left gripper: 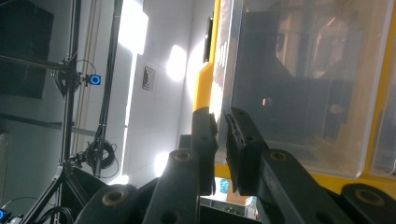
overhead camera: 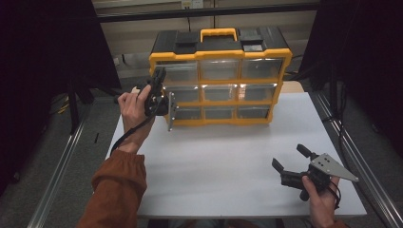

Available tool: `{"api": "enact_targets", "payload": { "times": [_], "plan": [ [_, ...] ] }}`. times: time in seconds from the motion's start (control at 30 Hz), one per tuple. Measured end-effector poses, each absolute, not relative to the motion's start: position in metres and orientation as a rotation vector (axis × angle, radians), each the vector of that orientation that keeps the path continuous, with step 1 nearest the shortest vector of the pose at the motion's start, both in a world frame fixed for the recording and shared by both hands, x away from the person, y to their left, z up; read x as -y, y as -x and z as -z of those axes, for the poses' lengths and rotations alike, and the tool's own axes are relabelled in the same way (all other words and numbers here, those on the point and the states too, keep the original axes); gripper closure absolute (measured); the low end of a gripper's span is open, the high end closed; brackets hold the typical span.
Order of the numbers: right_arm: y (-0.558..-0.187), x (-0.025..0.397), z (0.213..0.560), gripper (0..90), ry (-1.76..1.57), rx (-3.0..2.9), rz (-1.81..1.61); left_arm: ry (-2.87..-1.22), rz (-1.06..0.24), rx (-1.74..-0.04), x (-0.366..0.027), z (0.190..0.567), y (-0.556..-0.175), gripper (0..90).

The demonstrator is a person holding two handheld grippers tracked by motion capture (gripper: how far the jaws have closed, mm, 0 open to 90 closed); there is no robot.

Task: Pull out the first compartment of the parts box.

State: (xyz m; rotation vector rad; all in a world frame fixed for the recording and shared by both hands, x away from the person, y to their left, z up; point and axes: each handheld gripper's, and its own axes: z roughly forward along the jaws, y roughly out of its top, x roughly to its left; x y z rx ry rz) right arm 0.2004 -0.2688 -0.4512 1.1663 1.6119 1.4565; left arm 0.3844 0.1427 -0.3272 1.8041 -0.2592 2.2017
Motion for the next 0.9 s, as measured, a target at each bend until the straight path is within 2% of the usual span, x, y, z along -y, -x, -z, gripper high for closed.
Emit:
{"api": "enact_targets", "payload": {
  "times": [0.9],
  "plan": [
    [-0.2, 0.269, 0.451, 0.0, -1.165, -1.613, -1.456, -1.781, -2.209, 0.274, -0.147, 0.329, -0.371, 82.3]
  ]
}}
